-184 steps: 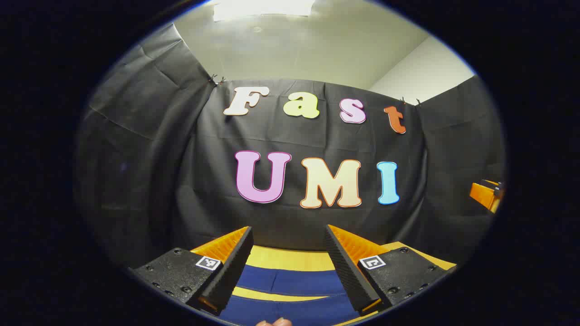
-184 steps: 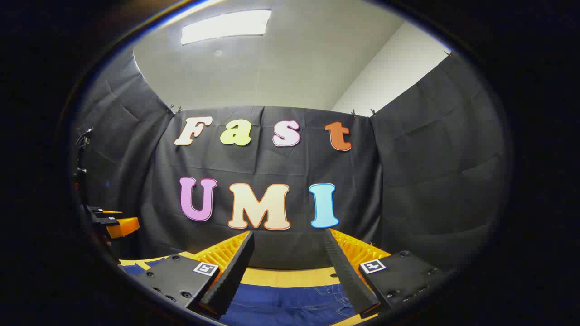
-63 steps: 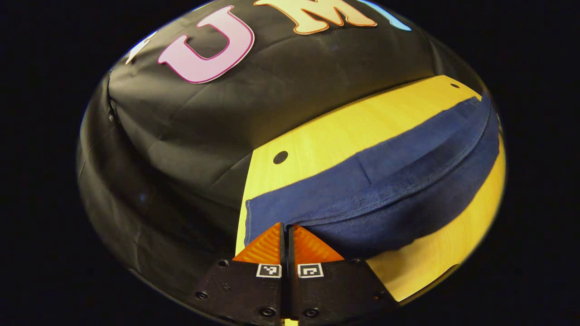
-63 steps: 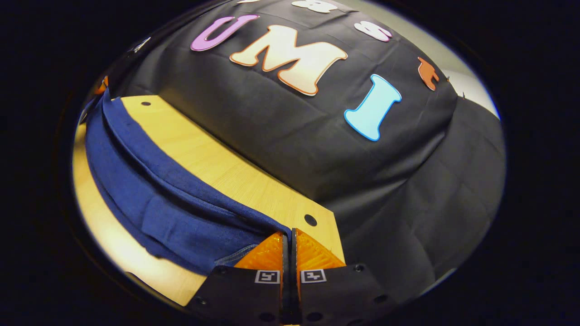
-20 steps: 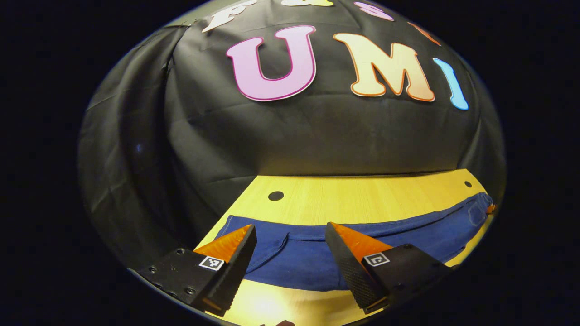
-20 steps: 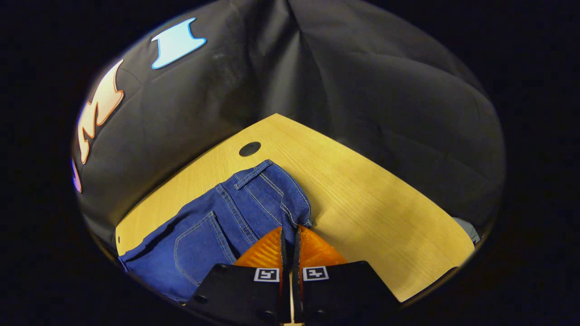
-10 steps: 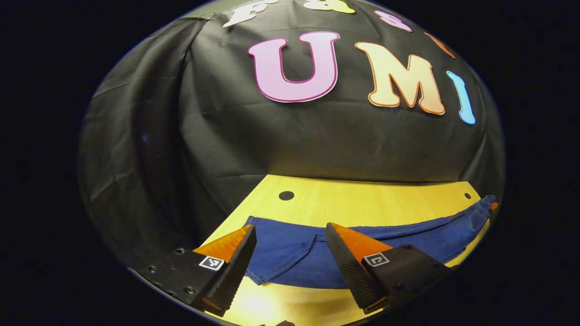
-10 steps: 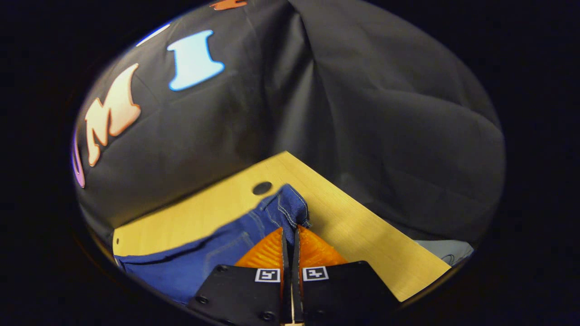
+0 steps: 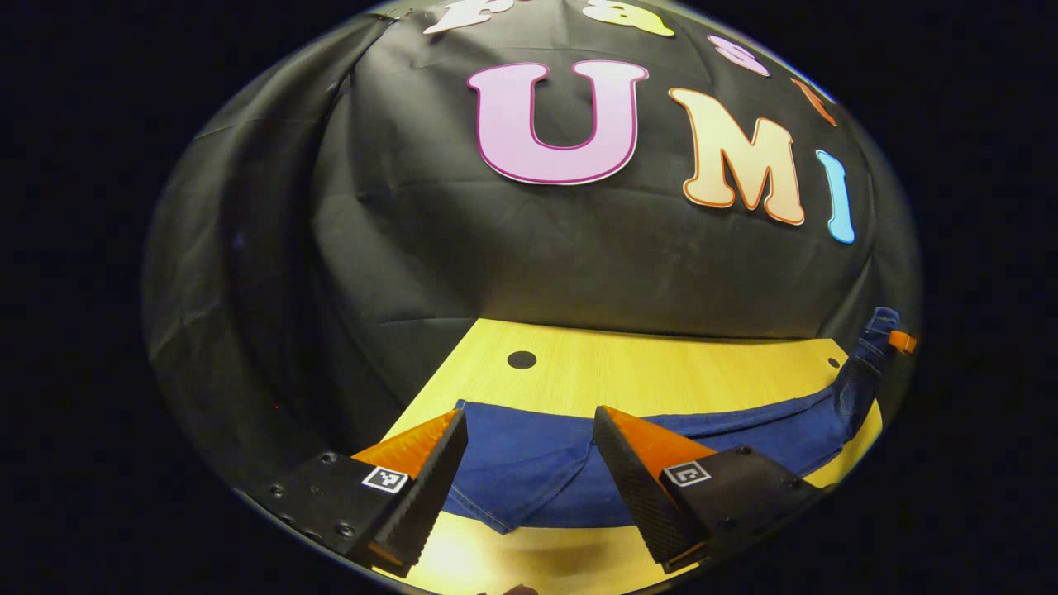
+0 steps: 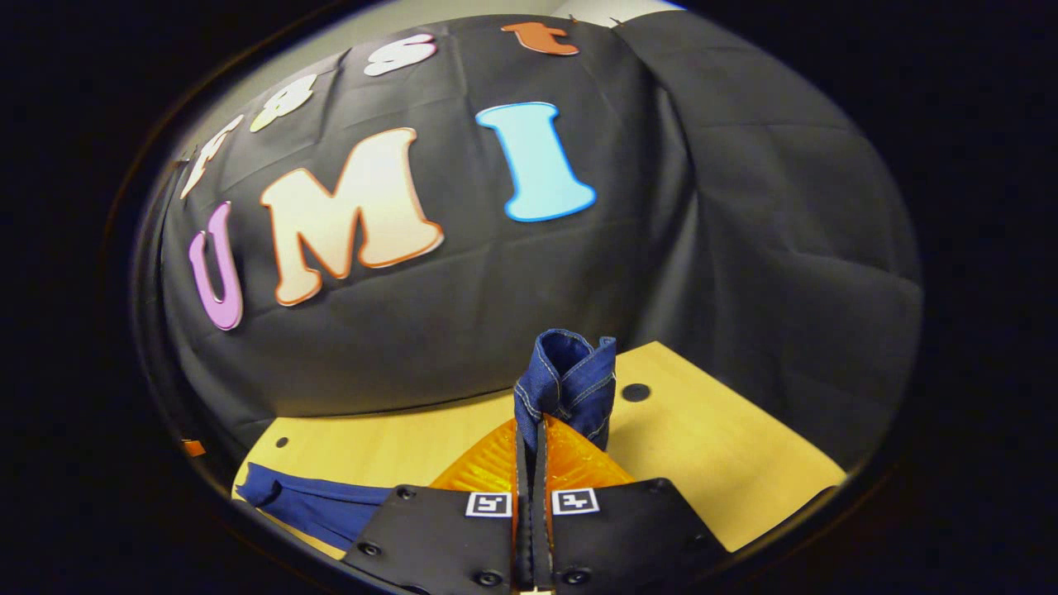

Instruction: Grasp the waist and the cuffs of the jeans and fold them to make the two legs overlap; first hold the waist and fold one-third of the jeans toward the cuffs, then hold the cuffs and fold the remaining one-third in the same direction to finish folding.

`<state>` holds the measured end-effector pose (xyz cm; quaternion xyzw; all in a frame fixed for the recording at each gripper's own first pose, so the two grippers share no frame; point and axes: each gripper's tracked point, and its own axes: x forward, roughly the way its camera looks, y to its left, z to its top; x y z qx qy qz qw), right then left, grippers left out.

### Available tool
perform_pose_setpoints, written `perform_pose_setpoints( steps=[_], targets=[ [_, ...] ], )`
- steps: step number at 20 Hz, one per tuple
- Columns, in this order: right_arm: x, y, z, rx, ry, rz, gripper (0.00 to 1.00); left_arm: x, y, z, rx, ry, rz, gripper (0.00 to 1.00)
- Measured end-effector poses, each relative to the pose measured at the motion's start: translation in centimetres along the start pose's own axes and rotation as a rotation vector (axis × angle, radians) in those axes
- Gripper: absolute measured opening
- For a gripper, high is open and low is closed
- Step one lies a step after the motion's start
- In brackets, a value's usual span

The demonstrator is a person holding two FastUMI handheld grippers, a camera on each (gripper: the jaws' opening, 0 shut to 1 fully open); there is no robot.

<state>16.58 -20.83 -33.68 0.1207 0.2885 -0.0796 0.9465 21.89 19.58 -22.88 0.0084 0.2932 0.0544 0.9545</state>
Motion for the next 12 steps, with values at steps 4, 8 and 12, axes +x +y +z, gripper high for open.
perform_pose_setpoints(
  steps=[4, 8, 12],
  targets=[
    [-0.5, -1.4, 0.8, 0.034, -0.001, 0.078, 0.03, -0.1, 2.6, -0.7, -0.014, 0.016, -0.025, 0.95],
    [-0.3, -0.9, 0.0, 0.030, 0.016, 0.160, 0.03, 0.0, 5.3, -2.1, -0.019, 0.044, -0.037, 0.95],
    [0.6, -0.8, -0.8, 0.058, 0.102, 0.257, 0.03, -0.1, 7.5, -3.5, 0.004, 0.079, -0.051, 0.98]
  ],
)
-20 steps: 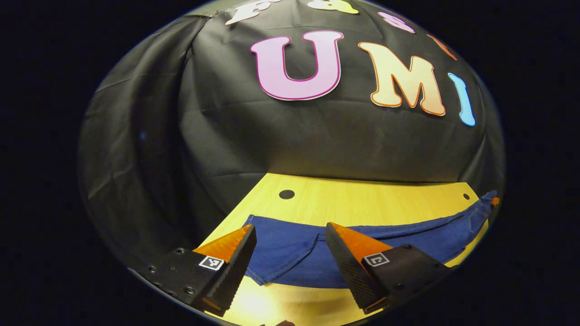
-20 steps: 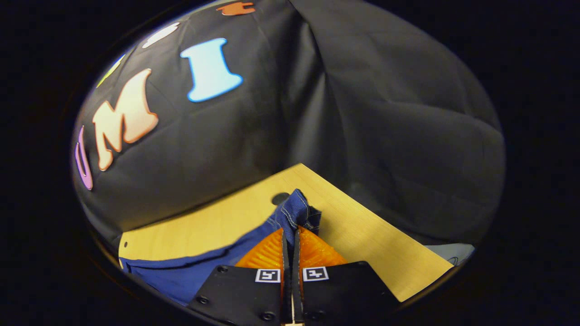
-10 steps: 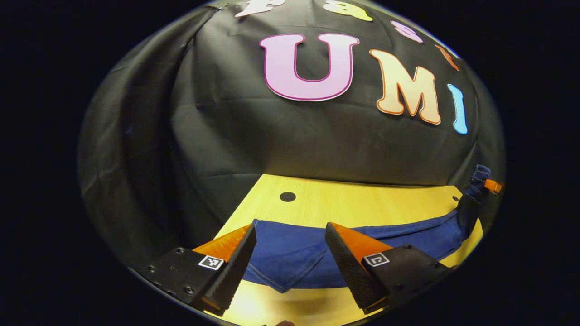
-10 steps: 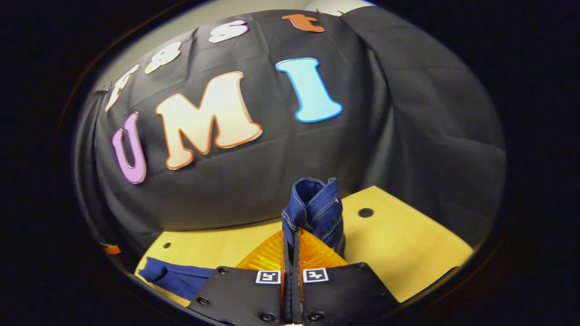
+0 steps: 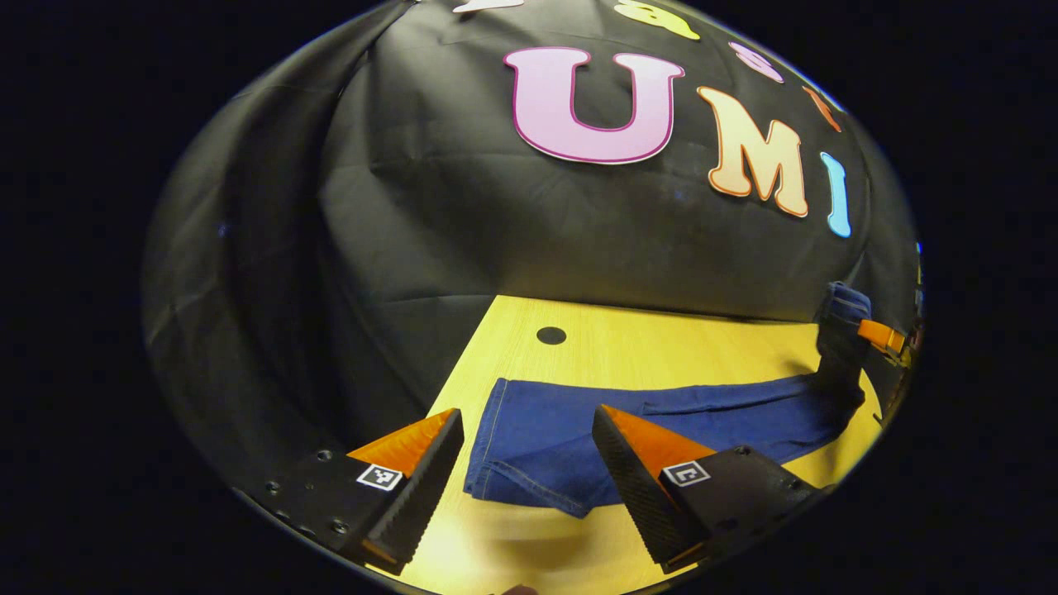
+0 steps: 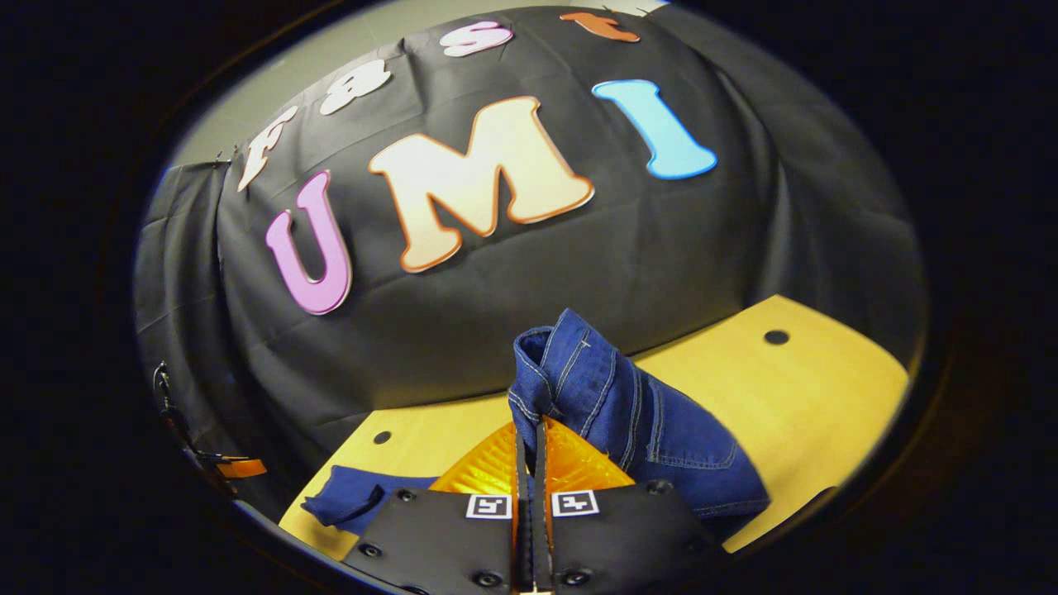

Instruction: Grasp the waist and the cuffs of the jeans and fold them to make the two legs overlap; first hold the waist and fold one-third of the jeans toward the cuffs, then hold the cuffs and fold the remaining one-third in the same direction to finish folding.

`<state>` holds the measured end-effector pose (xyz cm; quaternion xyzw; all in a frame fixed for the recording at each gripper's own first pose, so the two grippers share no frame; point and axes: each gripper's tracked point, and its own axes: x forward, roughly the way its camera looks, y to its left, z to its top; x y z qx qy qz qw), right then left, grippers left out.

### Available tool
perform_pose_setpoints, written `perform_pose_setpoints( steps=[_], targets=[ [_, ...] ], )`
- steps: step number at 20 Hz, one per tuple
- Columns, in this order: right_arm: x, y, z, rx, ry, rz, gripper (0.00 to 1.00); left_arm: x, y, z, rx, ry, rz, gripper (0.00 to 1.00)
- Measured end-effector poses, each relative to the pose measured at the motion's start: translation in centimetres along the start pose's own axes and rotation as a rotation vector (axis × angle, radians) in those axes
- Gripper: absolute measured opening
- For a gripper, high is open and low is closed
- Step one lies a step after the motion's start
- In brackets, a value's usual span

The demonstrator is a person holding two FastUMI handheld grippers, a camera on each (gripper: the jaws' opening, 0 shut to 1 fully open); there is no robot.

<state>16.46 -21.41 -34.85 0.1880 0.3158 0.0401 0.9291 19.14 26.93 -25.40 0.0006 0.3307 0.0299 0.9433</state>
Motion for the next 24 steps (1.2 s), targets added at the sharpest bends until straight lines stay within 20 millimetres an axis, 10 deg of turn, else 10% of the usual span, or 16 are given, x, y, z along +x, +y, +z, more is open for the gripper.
perform_pose_setpoints(
  steps=[12, 15, 16, 24],
  targets=[
    [5.0, 2.3, -1.8, 0.041, 0.362, 0.039, 0.00, 2.9, 1.6, -5.1, -0.006, 0.121, -0.102, 0.98],
    [4.3, 4.3, 2.1, 0.006, 0.271, 0.052, 0.99, 5.0, 1.5, -7.2, -0.017, 0.188, -0.141, 0.98],
    [3.4, 4.3, 2.9, -0.004, 0.265, 0.048, 0.88, 5.7, 1.7, -8.0, -0.018, 0.212, -0.141, 0.98],
    [0.5, 0.7, 6.3, -0.042, 0.194, -0.034, 0.96, 8.9, 1.9, -12.1, 0.006, 0.369, -0.107, 0.99]
  ],
)
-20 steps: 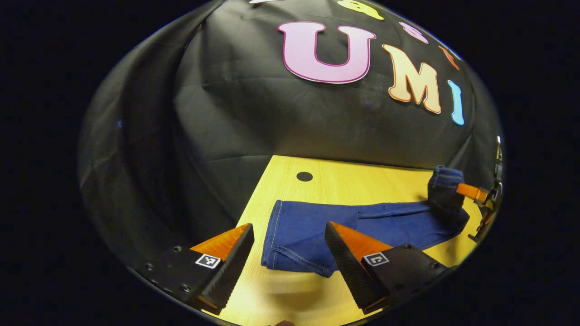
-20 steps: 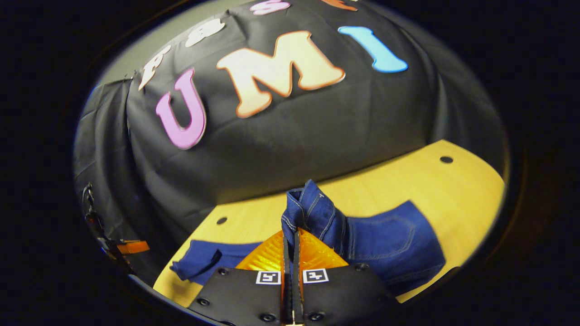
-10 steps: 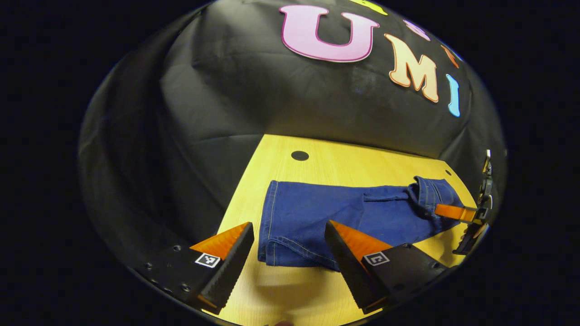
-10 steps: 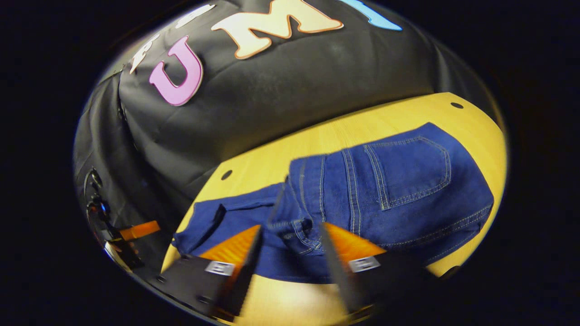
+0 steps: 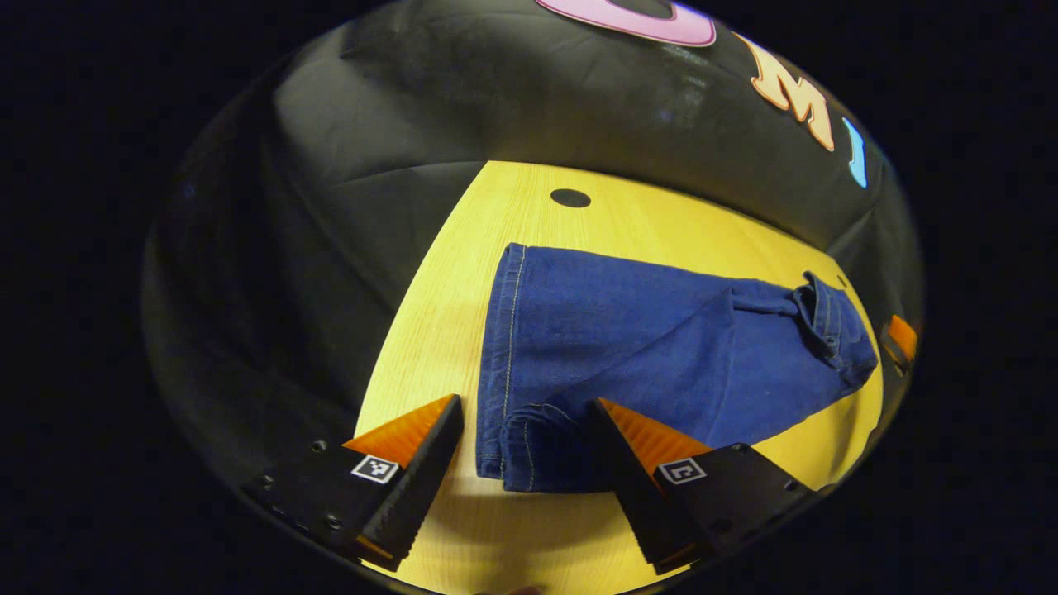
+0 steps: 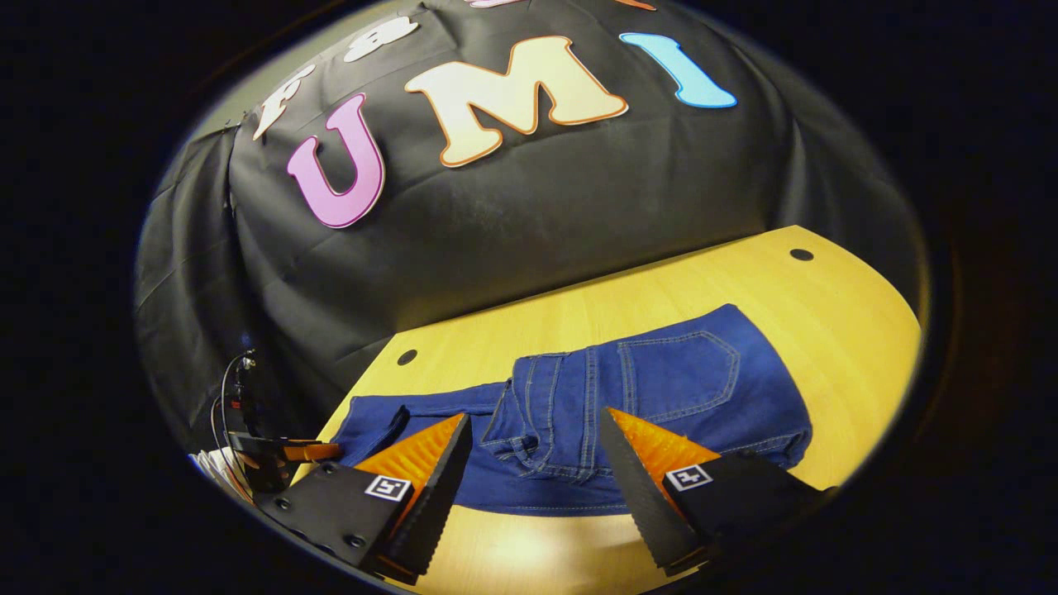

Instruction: Grasp the waist and the cuffs of the jeans and fold them to make the two legs overlap; first hold the waist and fold one-third of the jeans toward the cuffs, then hold the cuffs and fold the remaining one-third in the same direction to finish folding.

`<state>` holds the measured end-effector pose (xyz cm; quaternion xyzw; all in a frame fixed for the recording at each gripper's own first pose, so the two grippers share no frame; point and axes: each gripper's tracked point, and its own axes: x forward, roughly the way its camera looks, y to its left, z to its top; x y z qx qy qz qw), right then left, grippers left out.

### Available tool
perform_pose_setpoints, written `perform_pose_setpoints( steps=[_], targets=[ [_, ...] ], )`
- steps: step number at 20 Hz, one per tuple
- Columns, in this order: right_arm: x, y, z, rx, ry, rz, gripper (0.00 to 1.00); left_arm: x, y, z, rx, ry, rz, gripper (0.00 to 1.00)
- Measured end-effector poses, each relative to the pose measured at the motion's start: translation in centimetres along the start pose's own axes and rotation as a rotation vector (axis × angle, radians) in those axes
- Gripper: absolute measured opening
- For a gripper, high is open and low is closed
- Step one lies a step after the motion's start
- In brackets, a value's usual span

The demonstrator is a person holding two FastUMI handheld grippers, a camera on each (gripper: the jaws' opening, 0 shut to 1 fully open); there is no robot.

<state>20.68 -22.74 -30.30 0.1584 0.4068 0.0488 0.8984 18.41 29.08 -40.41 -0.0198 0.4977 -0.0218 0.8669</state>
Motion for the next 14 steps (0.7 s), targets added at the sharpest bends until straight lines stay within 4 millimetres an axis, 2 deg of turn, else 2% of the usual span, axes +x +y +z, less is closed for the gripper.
perform_pose_setpoints(
  steps=[2, 3, 5, 7, 9, 11, 14],
  targets=[
    [-0.1, -0.6, 0.0, -0.013, 0.001, -0.012, 0.95, 0.1, 0.0, -0.5, 0.032, 0.024, 0.011, 0.90],
    [-0.1, -0.9, -0.1, -0.019, 0.002, -0.016, 0.95, 0.3, -0.8, -0.6, 0.059, 0.028, -0.013, 0.78],
    [-0.1, -1.0, -0.2, -0.024, 0.002, -0.012, 0.95, 0.6, -2.6, -0.2, 0.037, 0.013, -0.057, 0.42],
    [-0.1, -1.3, -0.2, -0.024, 0.005, -0.008, 0.95, 0.6, -2.6, 0.2, 0.035, 0.004, -0.047, 0.06],
    [-0.4, -1.5, 0.3, -0.022, 0.004, 0.007, 0.95, 0.5, -2.5, 0.4, -0.007, 0.026, -0.030, 0.00],
    [-1.2, -1.9, 1.3, -0.031, -0.012, 0.021, 0.95, -0.6, -3.7, 2.1, -0.071, -0.008, -0.061, 0.00],
    [-2.4, -3.1, 2.8, -0.018, -0.028, 0.042, 0.95, -4.4, -7.7, 5.9, -0.160, -0.087, -0.137, 0.00]
  ],
)
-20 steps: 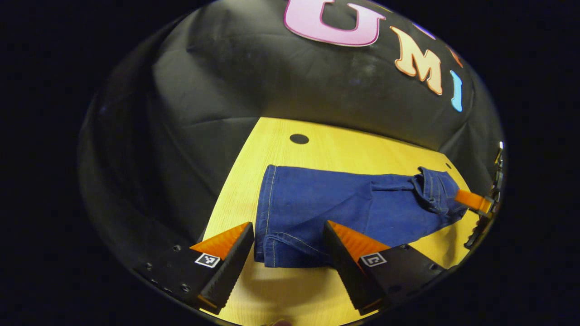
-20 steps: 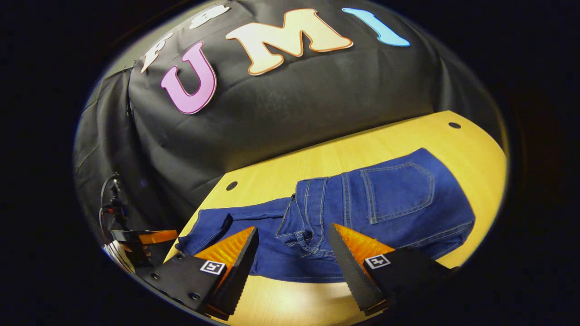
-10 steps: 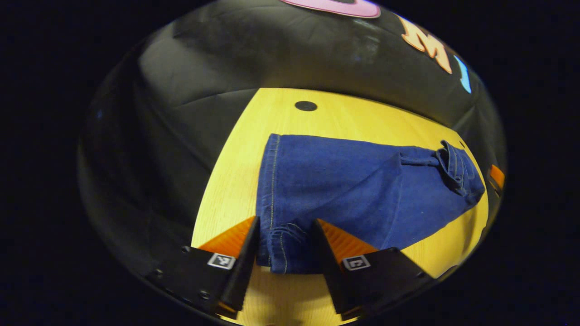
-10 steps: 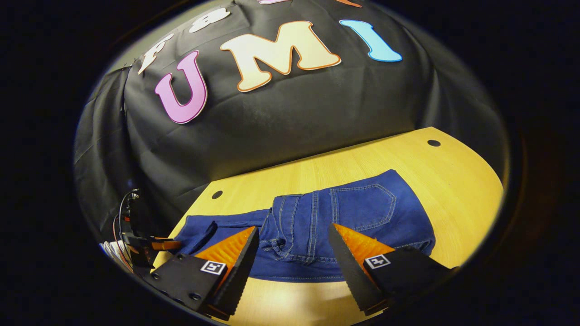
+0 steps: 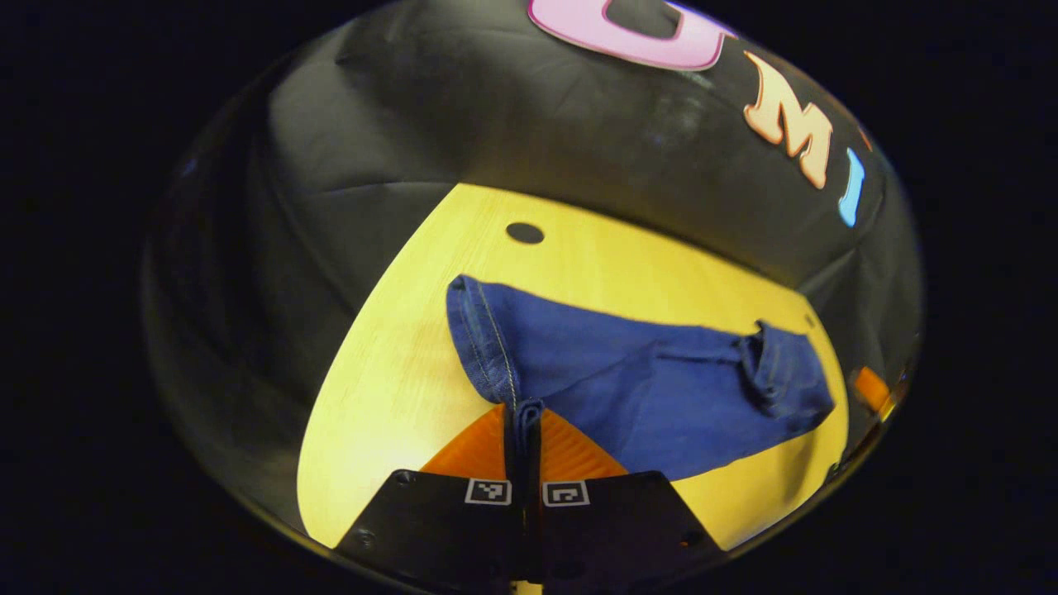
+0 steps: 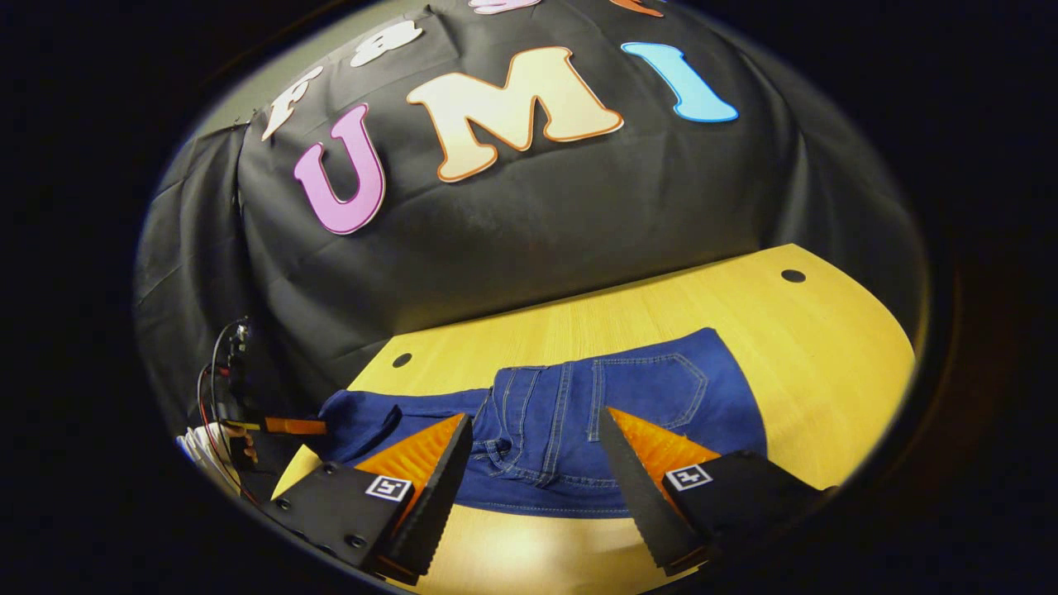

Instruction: Grasp the waist and the cuffs of the jeans and fold them to make the two legs overlap; first hold the waist and fold one-third of the jeans toward the cuffs, then hold the cuffs and fold the remaining one-third in the same direction to finish folding.

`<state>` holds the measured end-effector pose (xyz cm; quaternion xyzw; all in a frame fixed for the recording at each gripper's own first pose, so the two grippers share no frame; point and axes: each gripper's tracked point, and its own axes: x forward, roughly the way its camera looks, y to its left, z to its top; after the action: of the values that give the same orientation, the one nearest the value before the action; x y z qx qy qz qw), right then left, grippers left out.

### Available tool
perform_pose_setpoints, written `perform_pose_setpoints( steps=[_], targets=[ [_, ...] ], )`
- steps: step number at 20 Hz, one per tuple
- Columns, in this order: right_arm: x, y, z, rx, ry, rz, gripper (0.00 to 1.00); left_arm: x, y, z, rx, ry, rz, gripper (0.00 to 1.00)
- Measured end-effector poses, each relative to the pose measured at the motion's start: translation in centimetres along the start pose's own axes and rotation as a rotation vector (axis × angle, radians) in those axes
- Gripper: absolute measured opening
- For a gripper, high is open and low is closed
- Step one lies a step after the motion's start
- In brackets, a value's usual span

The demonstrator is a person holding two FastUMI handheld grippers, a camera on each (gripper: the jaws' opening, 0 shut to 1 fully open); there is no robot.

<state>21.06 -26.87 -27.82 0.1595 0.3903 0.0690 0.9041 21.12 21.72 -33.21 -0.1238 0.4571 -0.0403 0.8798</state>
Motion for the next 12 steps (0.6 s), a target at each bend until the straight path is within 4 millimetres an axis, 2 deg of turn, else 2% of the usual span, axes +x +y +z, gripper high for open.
perform_pose_setpoints(
  steps=[3, 6, 9, 12],
  targets=[
    [-1.4, -1.7, 1.4, 0.012, -0.009, 0.015, 0.95, -1.5, -6.0, 2.3, -0.019, -0.067, -0.072, 0.00],
    [-3.0, -3.3, 3.0, 0.002, -0.016, 0.036, 0.95, -2.4, -11.4, 3.1, 0.056, -0.092, -0.111, 0.00],
    [-4.8, -5.4, 4.7, -0.019, -0.034, 0.044, 0.95, -1.6, -17.9, 3.2, 0.087, -0.088, -0.163, 0.00],
    [-6.5, -8.3, 5.9, -0.017, -0.043, 0.041, 0.95, -1.3, -23.5, 3.2, 0.116, -0.093, -0.210, 0.00]
  ],
)
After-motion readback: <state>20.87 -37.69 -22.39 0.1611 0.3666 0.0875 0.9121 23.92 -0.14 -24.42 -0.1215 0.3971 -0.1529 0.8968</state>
